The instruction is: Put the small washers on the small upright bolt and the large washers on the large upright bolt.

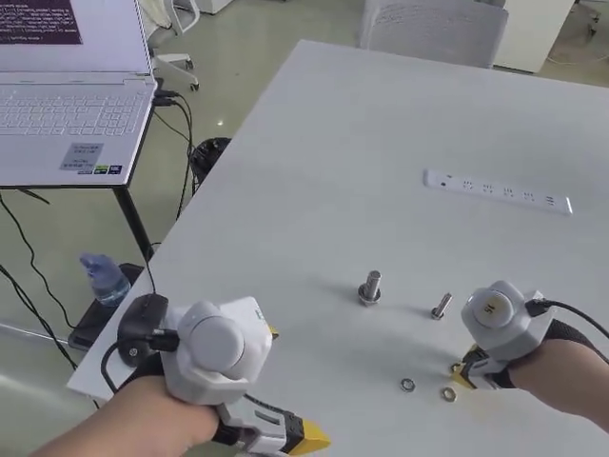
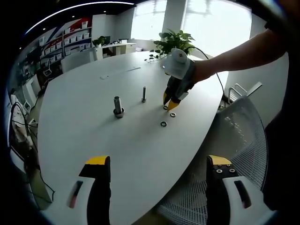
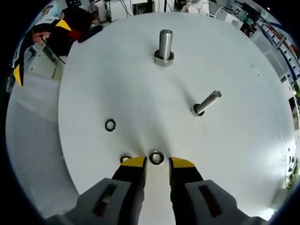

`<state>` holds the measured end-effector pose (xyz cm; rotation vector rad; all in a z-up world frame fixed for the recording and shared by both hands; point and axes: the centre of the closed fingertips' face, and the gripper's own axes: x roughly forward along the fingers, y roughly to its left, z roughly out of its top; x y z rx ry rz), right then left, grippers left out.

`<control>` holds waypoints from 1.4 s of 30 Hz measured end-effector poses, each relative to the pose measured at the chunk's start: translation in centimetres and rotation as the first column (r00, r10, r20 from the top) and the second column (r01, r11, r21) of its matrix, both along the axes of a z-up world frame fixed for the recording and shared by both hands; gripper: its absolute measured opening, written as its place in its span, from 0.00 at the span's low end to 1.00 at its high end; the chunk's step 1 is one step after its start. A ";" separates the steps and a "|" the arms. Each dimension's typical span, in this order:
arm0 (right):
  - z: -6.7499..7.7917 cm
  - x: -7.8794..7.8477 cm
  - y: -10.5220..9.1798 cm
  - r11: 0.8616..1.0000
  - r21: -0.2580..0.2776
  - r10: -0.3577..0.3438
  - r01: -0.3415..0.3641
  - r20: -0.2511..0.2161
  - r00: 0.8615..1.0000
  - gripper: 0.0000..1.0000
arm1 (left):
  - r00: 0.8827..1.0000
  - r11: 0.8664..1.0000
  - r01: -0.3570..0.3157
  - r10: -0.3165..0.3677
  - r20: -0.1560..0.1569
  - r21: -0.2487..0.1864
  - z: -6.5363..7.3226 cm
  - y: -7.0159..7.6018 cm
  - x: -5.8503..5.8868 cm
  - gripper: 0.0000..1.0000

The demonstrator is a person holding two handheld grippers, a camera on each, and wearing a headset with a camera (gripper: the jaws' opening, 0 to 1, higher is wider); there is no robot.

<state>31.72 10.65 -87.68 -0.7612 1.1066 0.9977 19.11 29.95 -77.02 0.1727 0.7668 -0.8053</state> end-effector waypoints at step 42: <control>0.1 0.2 0.2 0.999 -0.012 -0.043 0.043 -0.005 0.999 0.13 | 1.000 1.000 -0.006 0.006 -0.003 0.001 0.0 0.0 0.4 0.81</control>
